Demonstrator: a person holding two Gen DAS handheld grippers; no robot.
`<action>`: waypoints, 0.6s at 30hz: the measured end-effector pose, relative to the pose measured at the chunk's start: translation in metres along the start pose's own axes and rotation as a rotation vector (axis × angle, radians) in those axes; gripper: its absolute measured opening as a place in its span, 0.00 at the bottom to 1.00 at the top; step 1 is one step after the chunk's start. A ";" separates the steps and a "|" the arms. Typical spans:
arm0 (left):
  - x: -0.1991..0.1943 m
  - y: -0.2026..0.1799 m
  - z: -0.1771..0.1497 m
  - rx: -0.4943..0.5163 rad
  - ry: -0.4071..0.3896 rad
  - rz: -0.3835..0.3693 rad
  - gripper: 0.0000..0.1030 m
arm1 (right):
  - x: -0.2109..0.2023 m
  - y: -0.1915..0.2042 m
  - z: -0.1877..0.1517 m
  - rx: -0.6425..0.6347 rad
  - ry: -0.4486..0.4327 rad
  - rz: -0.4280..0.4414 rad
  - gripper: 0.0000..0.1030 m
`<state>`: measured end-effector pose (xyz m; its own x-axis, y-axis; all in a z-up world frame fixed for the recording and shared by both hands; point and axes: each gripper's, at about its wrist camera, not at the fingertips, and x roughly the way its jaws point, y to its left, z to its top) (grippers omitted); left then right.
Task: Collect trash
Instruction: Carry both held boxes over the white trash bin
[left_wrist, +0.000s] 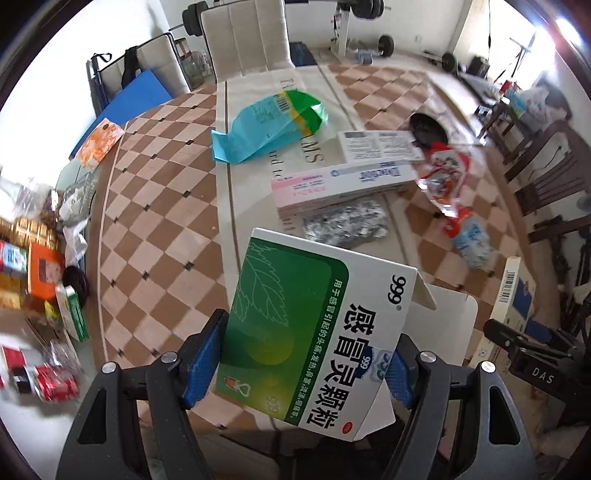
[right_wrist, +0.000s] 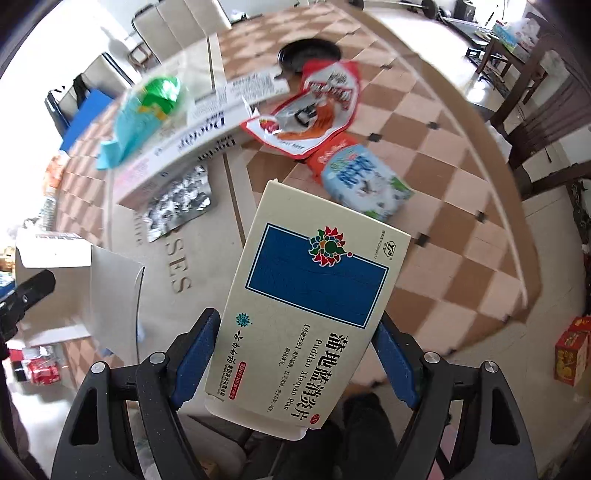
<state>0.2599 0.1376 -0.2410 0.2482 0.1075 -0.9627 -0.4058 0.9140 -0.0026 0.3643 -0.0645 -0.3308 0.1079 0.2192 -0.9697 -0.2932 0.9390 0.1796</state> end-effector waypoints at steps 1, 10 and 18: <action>-0.008 -0.002 -0.011 -0.019 -0.011 -0.016 0.71 | -0.008 -0.003 -0.008 0.006 -0.009 0.011 0.81; -0.030 -0.017 -0.137 -0.292 0.016 -0.023 0.71 | -0.028 -0.052 -0.099 -0.070 0.054 0.091 0.81; 0.054 -0.053 -0.250 -0.574 0.205 0.004 0.71 | 0.040 -0.099 -0.152 -0.282 0.281 0.123 0.81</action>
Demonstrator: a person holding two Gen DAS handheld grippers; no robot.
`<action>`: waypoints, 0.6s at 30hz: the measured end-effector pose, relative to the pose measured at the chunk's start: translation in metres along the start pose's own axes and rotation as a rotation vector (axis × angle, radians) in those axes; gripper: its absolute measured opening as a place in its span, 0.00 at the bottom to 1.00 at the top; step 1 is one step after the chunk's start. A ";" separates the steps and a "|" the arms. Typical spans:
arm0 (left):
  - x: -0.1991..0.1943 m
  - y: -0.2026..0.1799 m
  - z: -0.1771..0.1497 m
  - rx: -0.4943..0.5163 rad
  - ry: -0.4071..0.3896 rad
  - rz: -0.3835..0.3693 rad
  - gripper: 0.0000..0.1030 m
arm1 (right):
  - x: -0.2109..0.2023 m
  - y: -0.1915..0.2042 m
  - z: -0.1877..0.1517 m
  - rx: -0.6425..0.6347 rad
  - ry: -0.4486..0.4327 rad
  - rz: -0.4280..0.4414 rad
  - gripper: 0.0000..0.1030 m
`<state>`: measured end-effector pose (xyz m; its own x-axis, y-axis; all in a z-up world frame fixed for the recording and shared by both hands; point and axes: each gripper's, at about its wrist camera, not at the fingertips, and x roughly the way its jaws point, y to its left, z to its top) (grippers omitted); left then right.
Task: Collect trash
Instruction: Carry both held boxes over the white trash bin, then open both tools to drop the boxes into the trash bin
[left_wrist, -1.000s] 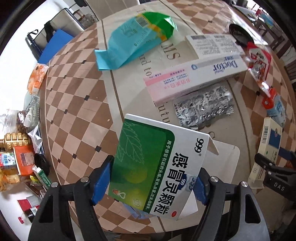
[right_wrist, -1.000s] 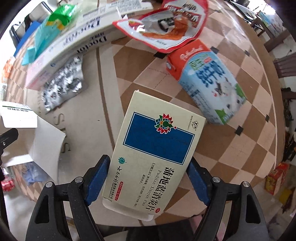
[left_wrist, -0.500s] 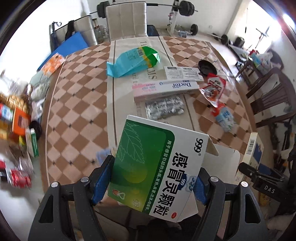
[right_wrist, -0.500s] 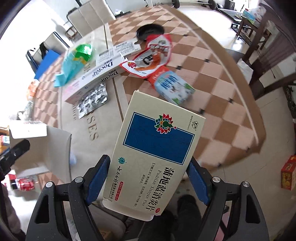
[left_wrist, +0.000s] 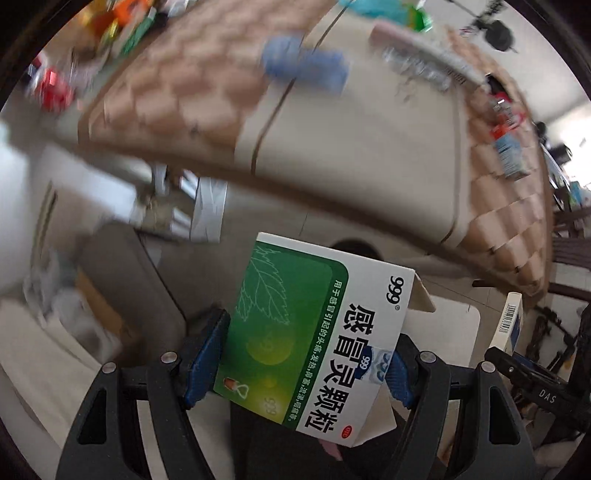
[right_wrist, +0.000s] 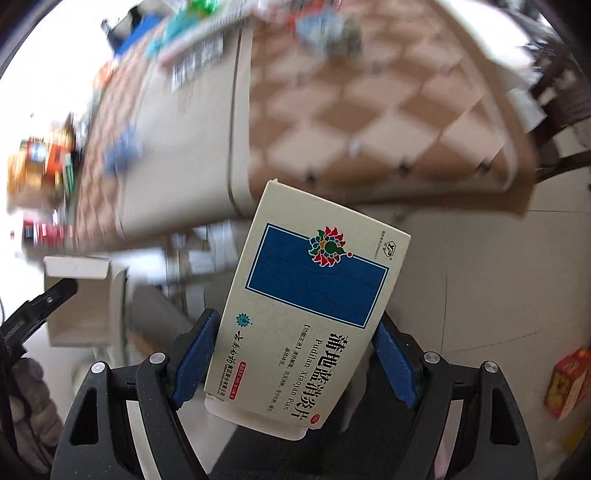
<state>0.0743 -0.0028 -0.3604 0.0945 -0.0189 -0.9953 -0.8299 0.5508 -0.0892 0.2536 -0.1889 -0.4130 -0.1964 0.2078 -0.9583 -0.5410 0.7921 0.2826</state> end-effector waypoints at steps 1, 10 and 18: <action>0.020 0.000 -0.007 -0.022 0.024 -0.002 0.71 | 0.016 -0.007 -0.003 -0.022 0.028 -0.004 0.81; 0.221 -0.017 -0.016 -0.080 0.185 -0.024 0.71 | 0.191 -0.079 -0.008 -0.031 0.146 -0.069 0.81; 0.373 -0.037 0.018 0.002 0.260 -0.008 0.71 | 0.326 -0.130 0.036 -0.027 0.129 -0.100 0.81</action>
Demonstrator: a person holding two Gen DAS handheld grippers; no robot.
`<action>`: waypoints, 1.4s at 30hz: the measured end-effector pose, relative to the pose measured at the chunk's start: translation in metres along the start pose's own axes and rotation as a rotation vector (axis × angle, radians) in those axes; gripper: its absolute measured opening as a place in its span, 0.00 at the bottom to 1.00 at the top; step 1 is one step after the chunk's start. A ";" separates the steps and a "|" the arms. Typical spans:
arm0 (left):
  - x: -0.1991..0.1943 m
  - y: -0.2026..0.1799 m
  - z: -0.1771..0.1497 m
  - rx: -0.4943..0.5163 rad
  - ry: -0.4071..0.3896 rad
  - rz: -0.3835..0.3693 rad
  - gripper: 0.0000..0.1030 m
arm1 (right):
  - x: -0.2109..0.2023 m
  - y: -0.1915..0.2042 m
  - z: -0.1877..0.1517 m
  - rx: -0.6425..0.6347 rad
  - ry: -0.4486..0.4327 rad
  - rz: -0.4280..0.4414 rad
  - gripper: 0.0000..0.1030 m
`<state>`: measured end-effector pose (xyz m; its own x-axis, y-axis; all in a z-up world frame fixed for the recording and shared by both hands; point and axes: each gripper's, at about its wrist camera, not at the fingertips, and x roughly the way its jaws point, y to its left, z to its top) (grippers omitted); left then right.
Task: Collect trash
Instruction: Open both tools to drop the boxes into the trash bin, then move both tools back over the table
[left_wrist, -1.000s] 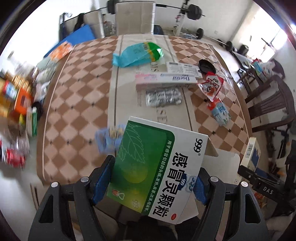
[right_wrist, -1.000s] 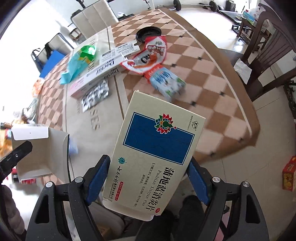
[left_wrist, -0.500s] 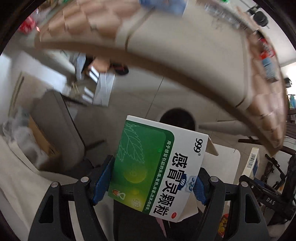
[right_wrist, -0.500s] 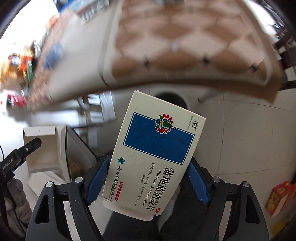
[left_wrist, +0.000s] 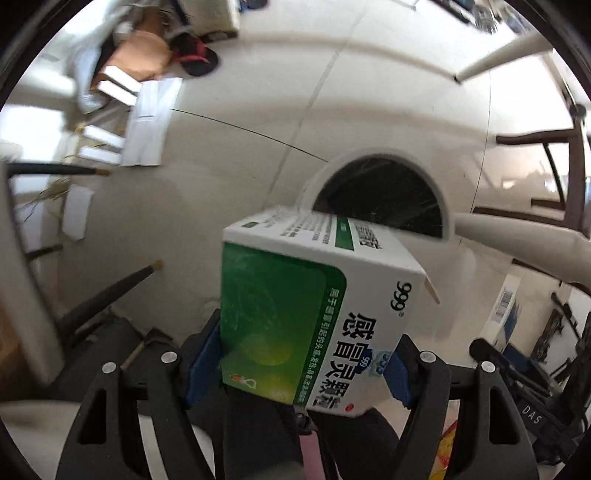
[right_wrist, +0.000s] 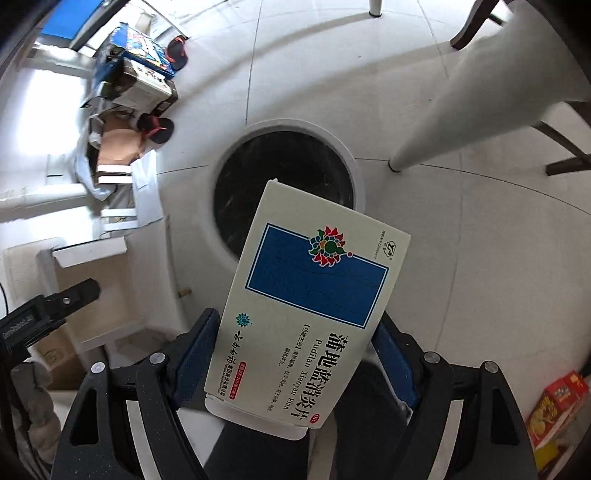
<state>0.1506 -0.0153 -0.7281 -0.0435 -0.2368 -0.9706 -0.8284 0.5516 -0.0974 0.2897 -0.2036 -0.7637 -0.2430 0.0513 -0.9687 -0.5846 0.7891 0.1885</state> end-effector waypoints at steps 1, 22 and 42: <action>0.011 -0.001 0.006 0.017 0.005 0.005 0.71 | 0.012 -0.004 0.007 0.001 -0.003 -0.003 0.81; 0.007 -0.018 -0.005 0.043 -0.081 0.160 0.95 | 0.069 -0.018 0.045 -0.034 -0.020 -0.037 1.00; -0.141 -0.039 -0.121 0.005 -0.157 0.195 0.95 | -0.125 0.012 -0.057 -0.178 -0.182 -0.144 1.00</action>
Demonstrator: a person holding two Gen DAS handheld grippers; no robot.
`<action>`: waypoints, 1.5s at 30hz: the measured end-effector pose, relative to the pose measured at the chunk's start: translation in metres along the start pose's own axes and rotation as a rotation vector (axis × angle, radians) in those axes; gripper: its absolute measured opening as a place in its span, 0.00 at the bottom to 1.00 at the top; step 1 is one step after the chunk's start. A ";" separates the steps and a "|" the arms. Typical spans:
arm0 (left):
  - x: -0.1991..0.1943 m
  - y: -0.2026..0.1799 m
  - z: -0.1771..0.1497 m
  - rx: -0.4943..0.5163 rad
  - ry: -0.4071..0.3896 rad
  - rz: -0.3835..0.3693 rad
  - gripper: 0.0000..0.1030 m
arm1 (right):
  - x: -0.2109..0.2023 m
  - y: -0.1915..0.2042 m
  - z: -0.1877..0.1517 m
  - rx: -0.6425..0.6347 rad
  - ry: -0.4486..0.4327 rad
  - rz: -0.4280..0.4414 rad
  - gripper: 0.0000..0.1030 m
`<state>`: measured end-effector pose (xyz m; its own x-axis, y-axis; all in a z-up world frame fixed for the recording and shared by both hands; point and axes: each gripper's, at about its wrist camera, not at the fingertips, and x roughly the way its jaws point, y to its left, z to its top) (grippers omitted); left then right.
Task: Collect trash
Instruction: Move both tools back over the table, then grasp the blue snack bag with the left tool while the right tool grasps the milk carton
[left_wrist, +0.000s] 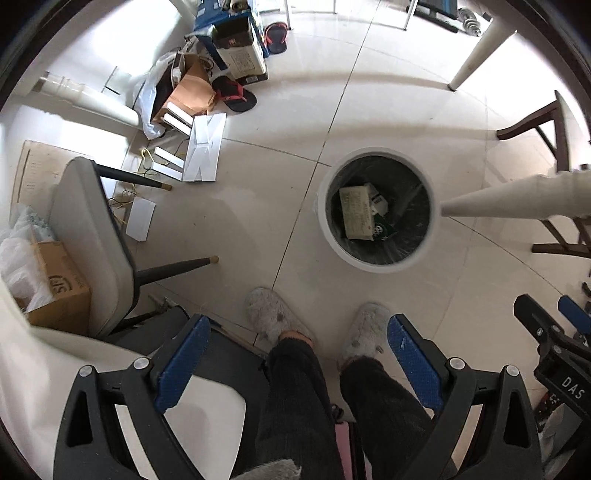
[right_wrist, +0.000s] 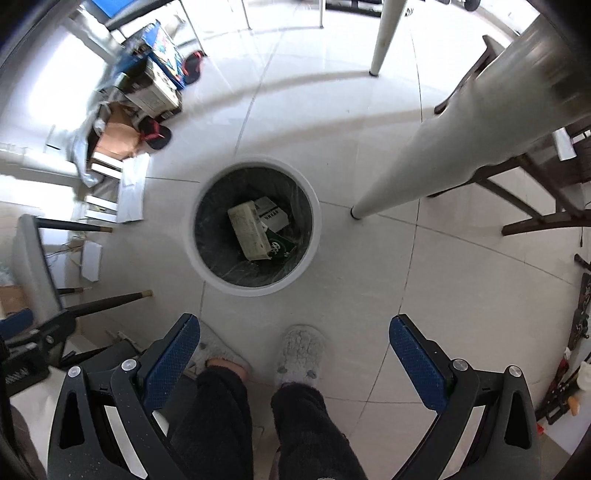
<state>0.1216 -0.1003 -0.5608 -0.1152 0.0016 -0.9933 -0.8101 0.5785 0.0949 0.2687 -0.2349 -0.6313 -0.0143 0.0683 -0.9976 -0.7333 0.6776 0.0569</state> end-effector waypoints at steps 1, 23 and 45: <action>-0.011 0.000 -0.004 0.004 -0.005 -0.001 0.95 | -0.016 0.001 -0.002 -0.008 -0.008 0.002 1.00; -0.244 0.024 0.054 -0.014 -0.316 -0.042 1.00 | -0.302 -0.030 0.057 0.106 -0.175 0.205 1.00; -0.168 0.130 0.257 -0.388 -0.180 -0.104 1.00 | -0.204 0.019 0.302 0.127 -0.063 -0.108 0.51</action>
<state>0.1834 0.1847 -0.3987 0.0528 0.1211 -0.9912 -0.9721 0.2336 -0.0233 0.4630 -0.0152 -0.4143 0.1051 0.0334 -0.9939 -0.6362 0.7704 -0.0414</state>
